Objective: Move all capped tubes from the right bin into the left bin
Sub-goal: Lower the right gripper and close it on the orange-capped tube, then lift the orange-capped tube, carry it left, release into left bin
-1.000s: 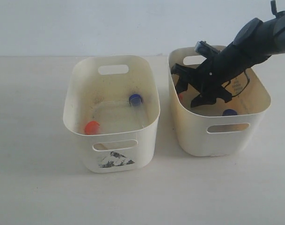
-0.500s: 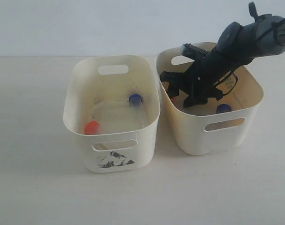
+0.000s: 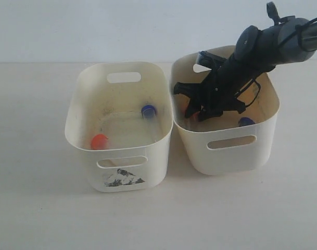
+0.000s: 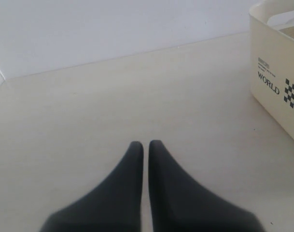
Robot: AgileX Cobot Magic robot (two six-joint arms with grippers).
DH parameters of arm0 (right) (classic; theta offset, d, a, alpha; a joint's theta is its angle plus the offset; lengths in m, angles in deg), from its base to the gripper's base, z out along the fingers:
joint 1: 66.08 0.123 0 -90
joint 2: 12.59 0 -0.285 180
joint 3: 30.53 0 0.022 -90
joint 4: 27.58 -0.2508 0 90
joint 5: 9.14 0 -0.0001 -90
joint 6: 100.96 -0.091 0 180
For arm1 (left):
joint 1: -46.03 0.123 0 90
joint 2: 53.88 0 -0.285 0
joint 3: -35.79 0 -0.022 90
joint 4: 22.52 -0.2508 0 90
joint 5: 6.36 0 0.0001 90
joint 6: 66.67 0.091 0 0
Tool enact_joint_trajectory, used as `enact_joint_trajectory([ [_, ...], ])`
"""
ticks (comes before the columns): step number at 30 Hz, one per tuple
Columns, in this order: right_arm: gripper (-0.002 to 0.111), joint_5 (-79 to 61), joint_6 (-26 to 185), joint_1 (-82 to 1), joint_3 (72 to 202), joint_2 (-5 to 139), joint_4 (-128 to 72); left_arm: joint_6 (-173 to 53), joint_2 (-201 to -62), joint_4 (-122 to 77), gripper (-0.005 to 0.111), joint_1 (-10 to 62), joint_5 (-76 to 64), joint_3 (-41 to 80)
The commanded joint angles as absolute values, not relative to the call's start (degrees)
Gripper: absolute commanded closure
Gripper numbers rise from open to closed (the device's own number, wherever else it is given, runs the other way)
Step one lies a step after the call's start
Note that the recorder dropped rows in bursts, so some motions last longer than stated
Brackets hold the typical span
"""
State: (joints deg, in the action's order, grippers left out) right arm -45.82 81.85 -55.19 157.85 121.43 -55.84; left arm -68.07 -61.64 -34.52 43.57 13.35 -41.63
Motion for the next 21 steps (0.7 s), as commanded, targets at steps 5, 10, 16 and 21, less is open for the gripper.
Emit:
enact_joint_trajectory([
  [5, 0.109, -49.61, 82.18, -55.65, 156.37, 123.73, -49.82, -68.65, -61.66, -34.31, 0.102, 43.49, 13.05, -41.43],
  [10, 0.109, -50.41, 82.42, -55.65, 156.37, 122.99, -50.32, -68.65, -61.66, -34.31, 0.102, 43.49, 13.05, -41.43],
  [16, 0.109, -50.54, 82.53, -55.65, 156.37, 118.67, -50.46, -68.65, -61.66, -34.31, 0.102, 43.49, 13.05, -41.43],
  [21, 0.109, -50.54, 82.53, -55.65, 156.37, 115.67, -50.46, -68.65, -61.66, -34.31, 0.102, 43.49, 13.05, -41.43],
])
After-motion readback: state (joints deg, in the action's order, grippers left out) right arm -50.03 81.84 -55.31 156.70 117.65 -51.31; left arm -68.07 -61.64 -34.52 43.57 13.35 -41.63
